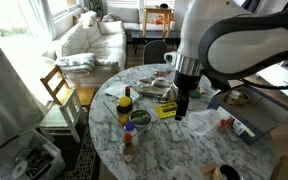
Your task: Pick up the two white packets with the green lids from the silver cup one by one and put them the right way up on the table, pick up the white bottle with a blue lid from the clear storage container and put it in the silver cup
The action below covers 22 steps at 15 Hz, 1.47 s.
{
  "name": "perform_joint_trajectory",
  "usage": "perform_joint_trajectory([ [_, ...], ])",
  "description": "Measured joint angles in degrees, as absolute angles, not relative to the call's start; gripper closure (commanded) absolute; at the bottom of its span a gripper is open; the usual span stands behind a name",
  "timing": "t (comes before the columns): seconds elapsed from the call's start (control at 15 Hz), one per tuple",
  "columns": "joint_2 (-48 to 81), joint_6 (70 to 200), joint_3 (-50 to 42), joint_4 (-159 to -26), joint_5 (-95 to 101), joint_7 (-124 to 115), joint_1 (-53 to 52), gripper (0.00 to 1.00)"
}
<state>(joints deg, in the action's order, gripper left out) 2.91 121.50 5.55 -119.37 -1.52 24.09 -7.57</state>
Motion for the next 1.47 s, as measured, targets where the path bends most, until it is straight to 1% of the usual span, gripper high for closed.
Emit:
perform_joint_trajectory([
  [0.33, 2.5, 122.2, 5.6, -119.3, -2.3, 24.8, -7.4, 0.00],
  [0.6, 4.1, 130.6, 5.7, -119.5, -10.9, 37.2, -6.8, 0.00],
  [0.8, 6.3, 134.0, 6.2, -119.3, -14.8, 48.2, -6.3, 0.00],
  [1.2, 12.4, 138.9, 8.9, -115.5, -14.5, 61.3, -6.3, 0.00],
  [1.47, 14.0, 139.3, 9.7, -114.0, -14.5, 62.8, -6.2, 0.00],
])
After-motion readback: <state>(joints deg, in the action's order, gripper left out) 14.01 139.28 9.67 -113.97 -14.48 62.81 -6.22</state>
